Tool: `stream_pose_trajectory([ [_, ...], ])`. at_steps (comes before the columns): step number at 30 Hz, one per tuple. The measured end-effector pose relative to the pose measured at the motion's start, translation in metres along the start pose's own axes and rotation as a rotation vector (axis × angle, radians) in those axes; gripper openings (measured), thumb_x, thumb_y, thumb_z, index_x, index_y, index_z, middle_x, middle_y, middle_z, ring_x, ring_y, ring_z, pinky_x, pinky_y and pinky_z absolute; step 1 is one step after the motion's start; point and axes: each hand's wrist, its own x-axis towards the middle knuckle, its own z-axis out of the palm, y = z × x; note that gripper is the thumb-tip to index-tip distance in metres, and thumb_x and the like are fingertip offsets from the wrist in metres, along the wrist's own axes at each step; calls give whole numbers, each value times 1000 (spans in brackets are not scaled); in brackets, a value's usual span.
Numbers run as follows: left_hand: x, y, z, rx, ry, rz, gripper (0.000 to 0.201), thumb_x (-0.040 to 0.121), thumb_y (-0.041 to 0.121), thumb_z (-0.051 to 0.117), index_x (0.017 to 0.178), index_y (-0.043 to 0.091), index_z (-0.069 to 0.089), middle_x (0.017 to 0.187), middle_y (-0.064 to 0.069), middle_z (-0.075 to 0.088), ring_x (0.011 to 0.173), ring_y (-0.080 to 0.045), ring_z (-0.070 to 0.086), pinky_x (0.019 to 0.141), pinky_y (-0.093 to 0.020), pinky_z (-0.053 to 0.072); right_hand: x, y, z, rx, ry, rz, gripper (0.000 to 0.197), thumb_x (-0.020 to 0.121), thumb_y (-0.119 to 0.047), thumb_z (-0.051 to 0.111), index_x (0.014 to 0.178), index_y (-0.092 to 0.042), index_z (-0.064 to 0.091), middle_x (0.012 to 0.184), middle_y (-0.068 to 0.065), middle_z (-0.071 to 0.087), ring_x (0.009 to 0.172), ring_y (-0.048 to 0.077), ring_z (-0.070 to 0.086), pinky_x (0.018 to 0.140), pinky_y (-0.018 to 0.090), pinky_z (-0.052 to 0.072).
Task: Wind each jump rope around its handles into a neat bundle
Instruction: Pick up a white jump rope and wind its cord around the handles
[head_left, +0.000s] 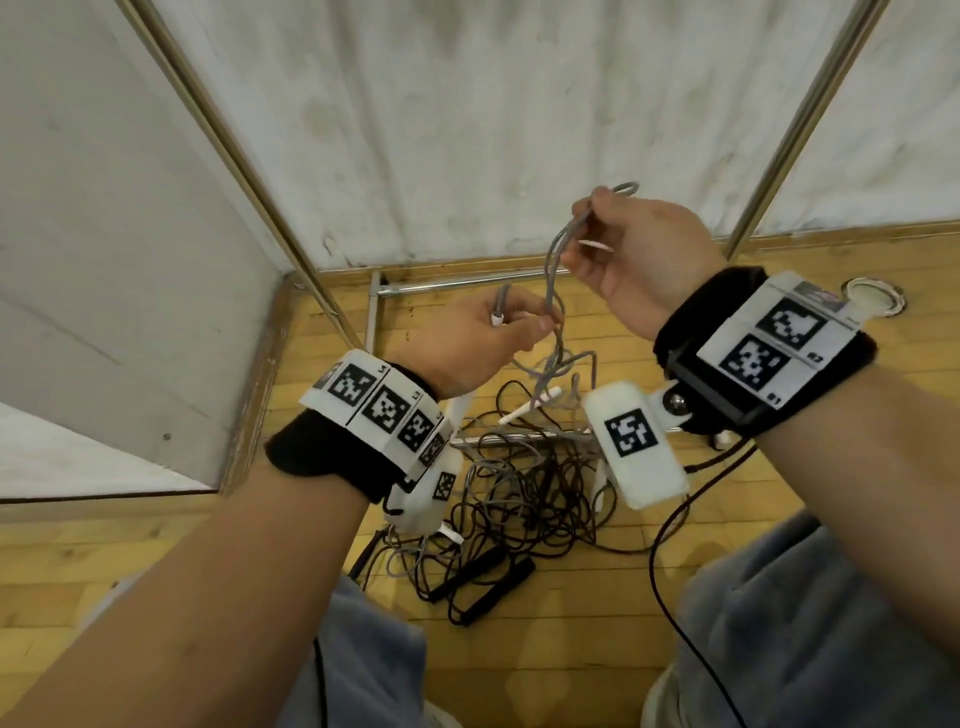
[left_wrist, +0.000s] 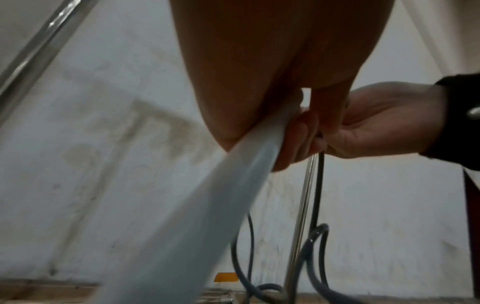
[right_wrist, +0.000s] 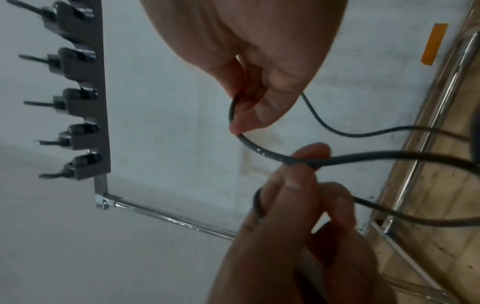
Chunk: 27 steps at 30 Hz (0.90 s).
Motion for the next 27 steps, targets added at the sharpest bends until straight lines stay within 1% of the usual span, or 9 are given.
stream_pose_trajectory([
  [3,1,1,10,227,-66,-1,22,91,39,60,70,32,64,75,19,62,72,6,56,70,-17,40,0,-13,-3,163,18,-31,30,99,-14,45,73,-4,57,60,4,55,49,11,55,49,19,50],
  [7,-1,7,20,96,15,21,28,90,31,64,74,9,67,55,16,61,51,8,53,51,-5,35,1,-24,-12,175,-2,-59,34,98,-22,47,71,-5,59,59,2,60,52,14,60,59,25,54],
  [11,2,18,8,-153,227,39,27,84,23,72,59,17,61,41,9,54,40,-4,47,47,-18,38,-4,-4,-13,-332,-85,46,62,96,-56,31,74,-9,65,68,6,67,65,20,65,70,33,50],
  [13,3,21,0,-259,327,73,27,80,16,75,58,16,58,42,7,54,39,-5,47,45,-17,37,-14,13,-13,-536,-223,97,64,93,-62,27,74,-16,66,74,4,69,73,18,65,76,36,44],
  [16,2,19,-7,-302,416,75,26,81,23,74,63,15,57,44,4,55,40,-7,47,46,-17,37,-29,30,-15,-831,-433,40,52,94,-53,38,71,-17,67,68,4,65,73,21,59,83,50,44],
  [20,2,16,-25,-398,665,10,27,84,31,70,66,20,54,42,5,55,42,-10,50,54,-25,41,-34,31,-20,-1285,-548,-92,45,95,-46,44,68,-16,66,66,2,63,62,15,56,70,34,45],
  [23,0,12,-50,-583,843,-79,25,86,32,68,72,18,52,43,6,56,39,-9,49,44,-20,39,-35,27,-26,-1484,-648,-34,40,95,-39,48,62,-20,63,59,-7,61,50,7,47,58,28,40],
  [25,-2,8,-61,-675,878,-138,24,86,34,68,79,17,52,47,5,60,37,-8,48,40,-18,38,-33,27,-27,-1542,-652,-22,38,93,-37,52,57,-25,58,49,-13,55,44,1,45,55,25,37],
  [27,-2,6,-64,-733,853,-167,24,87,33,67,85,15,52,49,3,62,38,-9,47,40,-19,37,-28,26,-26,-1550,-617,-43,31,91,-39,55,63,-26,59,57,-11,59,55,5,51,60,29,40],
])
